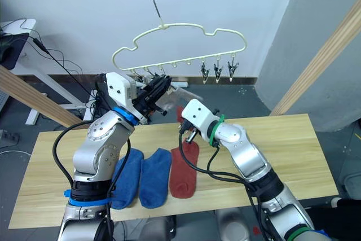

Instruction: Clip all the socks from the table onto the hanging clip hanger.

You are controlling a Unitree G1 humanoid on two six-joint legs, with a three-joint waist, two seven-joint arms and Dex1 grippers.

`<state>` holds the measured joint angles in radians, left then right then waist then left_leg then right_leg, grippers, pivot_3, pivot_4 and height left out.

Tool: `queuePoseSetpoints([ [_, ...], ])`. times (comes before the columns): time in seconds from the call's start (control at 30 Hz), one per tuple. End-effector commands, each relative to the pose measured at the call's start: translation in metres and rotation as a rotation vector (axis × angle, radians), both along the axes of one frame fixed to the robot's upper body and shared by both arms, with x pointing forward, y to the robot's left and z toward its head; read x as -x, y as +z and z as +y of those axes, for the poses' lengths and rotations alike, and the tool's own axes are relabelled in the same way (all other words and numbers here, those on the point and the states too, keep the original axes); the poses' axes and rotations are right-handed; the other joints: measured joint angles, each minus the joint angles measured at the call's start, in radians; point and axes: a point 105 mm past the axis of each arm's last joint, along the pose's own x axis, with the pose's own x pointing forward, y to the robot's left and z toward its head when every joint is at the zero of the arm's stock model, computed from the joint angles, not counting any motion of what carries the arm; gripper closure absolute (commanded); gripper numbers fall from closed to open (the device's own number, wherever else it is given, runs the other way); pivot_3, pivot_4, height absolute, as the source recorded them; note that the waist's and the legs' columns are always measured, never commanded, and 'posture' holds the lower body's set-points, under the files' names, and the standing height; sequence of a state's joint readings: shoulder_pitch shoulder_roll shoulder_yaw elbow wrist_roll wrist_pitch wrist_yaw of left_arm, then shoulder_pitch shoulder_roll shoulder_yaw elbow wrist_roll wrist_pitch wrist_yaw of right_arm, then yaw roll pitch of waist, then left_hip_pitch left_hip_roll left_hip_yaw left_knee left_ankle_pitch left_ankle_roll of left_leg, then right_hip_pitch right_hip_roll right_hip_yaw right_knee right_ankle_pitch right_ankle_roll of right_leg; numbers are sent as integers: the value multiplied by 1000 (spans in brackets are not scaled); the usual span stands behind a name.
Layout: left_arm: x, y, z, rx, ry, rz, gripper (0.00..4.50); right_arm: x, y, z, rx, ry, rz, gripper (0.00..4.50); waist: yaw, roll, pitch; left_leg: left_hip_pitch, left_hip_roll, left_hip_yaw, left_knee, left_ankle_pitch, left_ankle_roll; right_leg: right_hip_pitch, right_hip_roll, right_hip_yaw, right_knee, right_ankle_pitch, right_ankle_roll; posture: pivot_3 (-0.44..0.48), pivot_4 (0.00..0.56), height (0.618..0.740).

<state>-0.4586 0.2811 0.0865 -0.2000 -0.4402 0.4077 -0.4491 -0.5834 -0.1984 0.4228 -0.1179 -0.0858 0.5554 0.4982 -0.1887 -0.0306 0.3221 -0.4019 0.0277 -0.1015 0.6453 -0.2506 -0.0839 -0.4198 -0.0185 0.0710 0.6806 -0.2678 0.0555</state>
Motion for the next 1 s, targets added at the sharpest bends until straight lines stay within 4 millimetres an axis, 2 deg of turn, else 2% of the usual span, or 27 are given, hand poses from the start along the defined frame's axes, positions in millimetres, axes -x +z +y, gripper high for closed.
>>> queuePoseSetpoints([
  [0.03,8,17,-1,18,-30,-43,4246,-2,14,10,-27,16,-69,4500,0,0,0,0,0,0,0,0,0,0,0,0,0,0,0,-266,301,740],
  [0.6,9,20,5,24,-53,15,4246,-13,44,28,-138,-7,-149,4500,-5,0,0,0,0,0,0,0,0,0,0,0,0,0,0,-285,305,740],
  [1.0,7,18,7,26,-40,20,4246,-15,49,26,-170,-18,-150,4500,-5,0,0,0,0,0,0,0,0,0,0,0,0,0,0,-288,305,740],
])
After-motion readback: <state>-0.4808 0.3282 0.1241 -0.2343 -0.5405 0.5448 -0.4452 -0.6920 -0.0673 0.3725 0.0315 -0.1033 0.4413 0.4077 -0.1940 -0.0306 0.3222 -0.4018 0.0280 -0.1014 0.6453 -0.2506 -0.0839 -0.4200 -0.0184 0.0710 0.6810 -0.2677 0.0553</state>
